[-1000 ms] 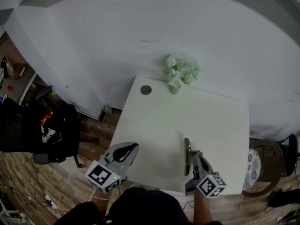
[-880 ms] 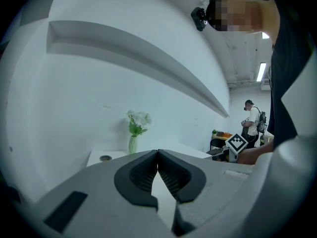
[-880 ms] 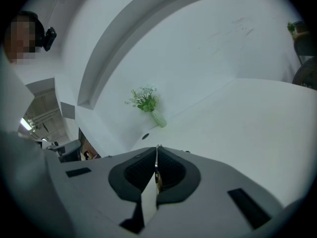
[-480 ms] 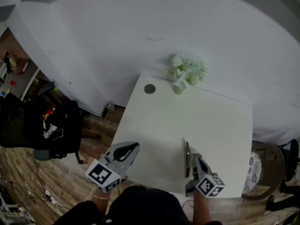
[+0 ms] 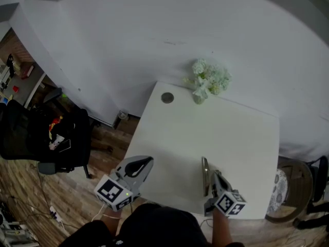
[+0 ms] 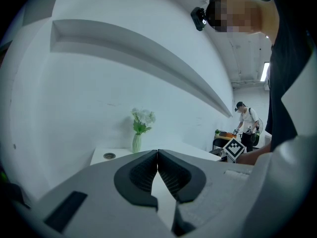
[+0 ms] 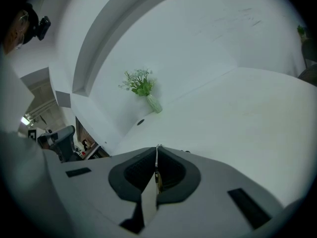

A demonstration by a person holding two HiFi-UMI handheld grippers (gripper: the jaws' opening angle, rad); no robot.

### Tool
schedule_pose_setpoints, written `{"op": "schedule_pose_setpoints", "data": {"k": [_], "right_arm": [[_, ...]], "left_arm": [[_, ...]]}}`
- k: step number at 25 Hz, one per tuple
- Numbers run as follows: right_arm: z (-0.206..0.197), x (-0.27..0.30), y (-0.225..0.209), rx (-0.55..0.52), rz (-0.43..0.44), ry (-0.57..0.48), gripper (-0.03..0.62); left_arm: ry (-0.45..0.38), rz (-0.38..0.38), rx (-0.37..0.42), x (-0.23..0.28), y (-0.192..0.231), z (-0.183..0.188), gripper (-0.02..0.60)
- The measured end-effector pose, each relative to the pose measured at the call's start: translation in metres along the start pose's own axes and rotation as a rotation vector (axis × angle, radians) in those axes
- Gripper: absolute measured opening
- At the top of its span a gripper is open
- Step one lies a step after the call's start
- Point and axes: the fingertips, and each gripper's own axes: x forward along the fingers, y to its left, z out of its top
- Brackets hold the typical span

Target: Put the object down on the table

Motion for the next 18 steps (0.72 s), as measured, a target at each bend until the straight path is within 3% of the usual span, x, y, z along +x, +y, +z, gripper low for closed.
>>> {"op": "schedule_pose_setpoints", "data": {"k": [18], "right_arm": [[0.000,0.009,-0.011,0.052,0.005,0.028,0.012]], "left_arm": [[0.005,0.007,-0.002,0.002,0.005,0.001,-0.002]]}}
